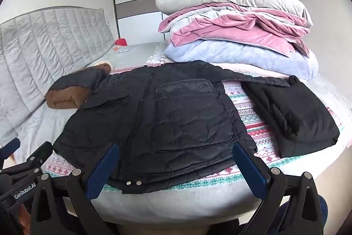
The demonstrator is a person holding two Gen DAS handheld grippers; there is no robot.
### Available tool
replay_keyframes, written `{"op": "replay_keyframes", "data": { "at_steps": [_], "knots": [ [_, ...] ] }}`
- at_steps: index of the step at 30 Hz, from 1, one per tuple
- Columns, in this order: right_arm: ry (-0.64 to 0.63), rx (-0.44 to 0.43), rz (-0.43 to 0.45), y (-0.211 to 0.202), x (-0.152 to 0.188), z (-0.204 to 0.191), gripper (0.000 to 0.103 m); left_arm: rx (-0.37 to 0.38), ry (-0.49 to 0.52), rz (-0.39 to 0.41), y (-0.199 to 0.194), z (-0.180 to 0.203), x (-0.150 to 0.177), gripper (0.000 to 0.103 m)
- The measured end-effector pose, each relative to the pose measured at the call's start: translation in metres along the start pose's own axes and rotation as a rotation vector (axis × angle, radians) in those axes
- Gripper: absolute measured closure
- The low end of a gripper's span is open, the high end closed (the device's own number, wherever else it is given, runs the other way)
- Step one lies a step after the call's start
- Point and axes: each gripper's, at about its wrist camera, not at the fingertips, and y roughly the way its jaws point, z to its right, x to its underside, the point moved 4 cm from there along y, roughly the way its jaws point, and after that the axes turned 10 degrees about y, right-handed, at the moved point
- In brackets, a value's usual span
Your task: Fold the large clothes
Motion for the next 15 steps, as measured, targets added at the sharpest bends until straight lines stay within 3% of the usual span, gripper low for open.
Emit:
{"op": "replay_keyframes", "data": {
  "at_steps": [15],
  "knots": [
    [-0.012, 0.031, 0.022, -0.003, 0.002, -0.003, 0.0, 0.012, -0.005, 0.0, 0.003, 0.0, -0.002, 0.0]
  ]
}}
